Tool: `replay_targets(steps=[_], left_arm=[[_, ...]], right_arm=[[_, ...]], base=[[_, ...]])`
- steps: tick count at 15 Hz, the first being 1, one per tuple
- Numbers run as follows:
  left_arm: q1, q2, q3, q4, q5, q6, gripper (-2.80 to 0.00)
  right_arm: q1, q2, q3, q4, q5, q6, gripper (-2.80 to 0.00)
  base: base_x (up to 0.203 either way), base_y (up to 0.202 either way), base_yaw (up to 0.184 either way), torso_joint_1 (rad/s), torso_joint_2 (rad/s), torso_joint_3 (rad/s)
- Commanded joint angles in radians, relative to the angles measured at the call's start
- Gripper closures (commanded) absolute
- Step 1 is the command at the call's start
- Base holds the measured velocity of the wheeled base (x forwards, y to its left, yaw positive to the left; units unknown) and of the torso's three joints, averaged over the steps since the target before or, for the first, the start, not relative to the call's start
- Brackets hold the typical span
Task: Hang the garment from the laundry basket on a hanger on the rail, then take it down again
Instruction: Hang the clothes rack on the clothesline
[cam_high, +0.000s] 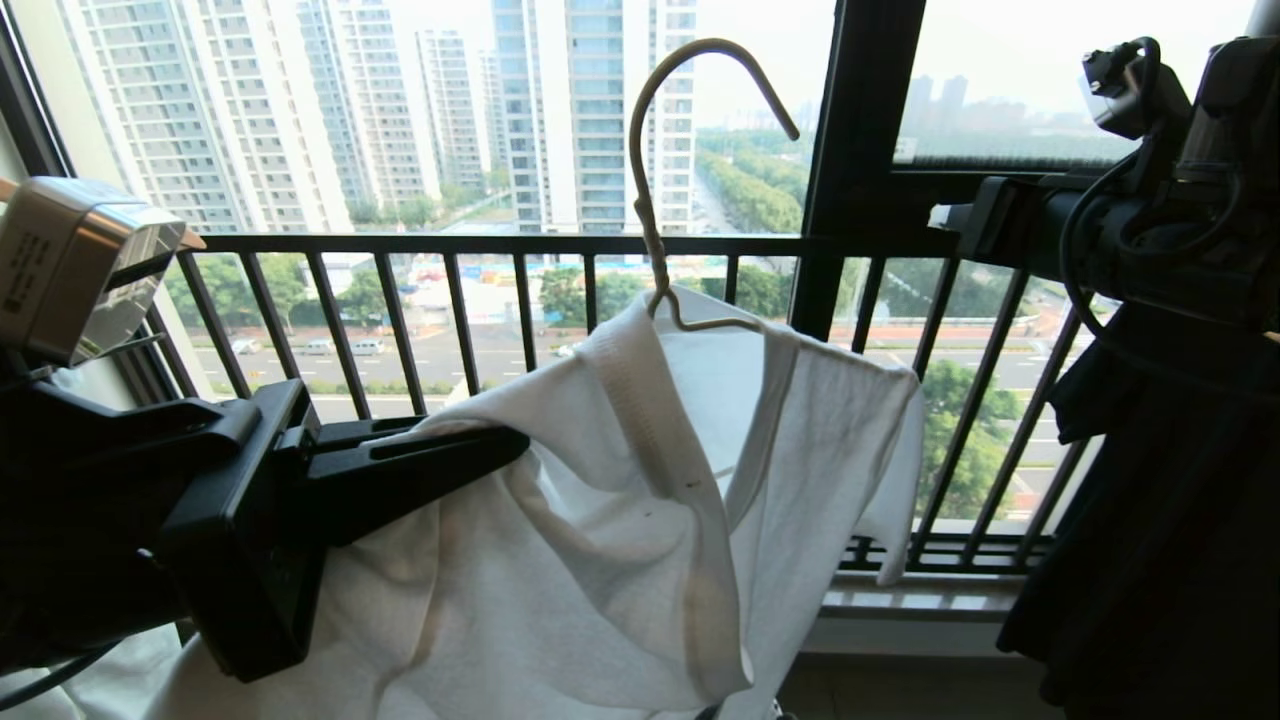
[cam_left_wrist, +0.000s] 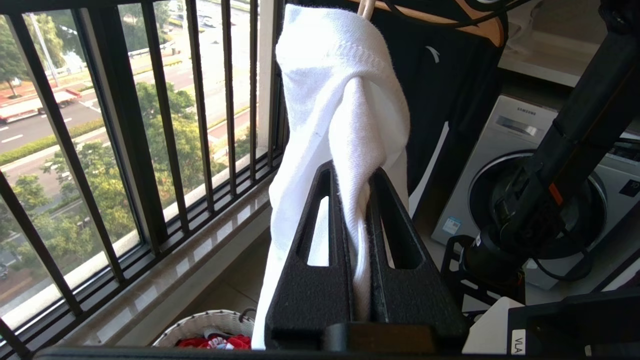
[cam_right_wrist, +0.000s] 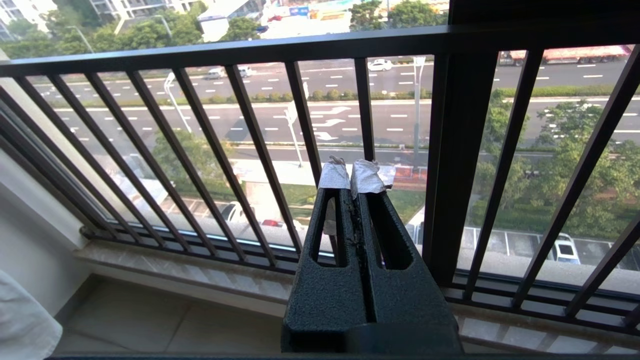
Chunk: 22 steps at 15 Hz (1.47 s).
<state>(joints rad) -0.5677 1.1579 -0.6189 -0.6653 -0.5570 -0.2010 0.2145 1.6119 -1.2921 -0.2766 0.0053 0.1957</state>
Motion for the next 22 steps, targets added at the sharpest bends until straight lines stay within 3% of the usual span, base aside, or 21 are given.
replay_targets(steps=[1, 16, 22], left_arm=[[0.000, 0.002, 0.001, -0.003, -0.003, 0.000, 0.00], [-0.008, 0.004, 0.001, -0.003, -0.003, 0.000, 0.00], [-0.008, 0.011, 0.001, -0.002, -0.003, -0.002, 0.00]], right_arm=[[0.002, 0.002, 0.006, -0.003, 0.001, -0.002, 0.00], [0.003, 0.000, 0.025, -0.004, 0.004, -0.030, 0.00], [0.003, -0.007, 0.026, -0.004, 0.005, -0.030, 0.00]], base=[[0.000, 0.000, 0.000, 0.273, -0.61, -0.336], [0.000, 0.000, 0.000, 0.175, -0.37, -0.193], [0.000, 0.000, 0.000, 0.017, -0.04, -0.018]])
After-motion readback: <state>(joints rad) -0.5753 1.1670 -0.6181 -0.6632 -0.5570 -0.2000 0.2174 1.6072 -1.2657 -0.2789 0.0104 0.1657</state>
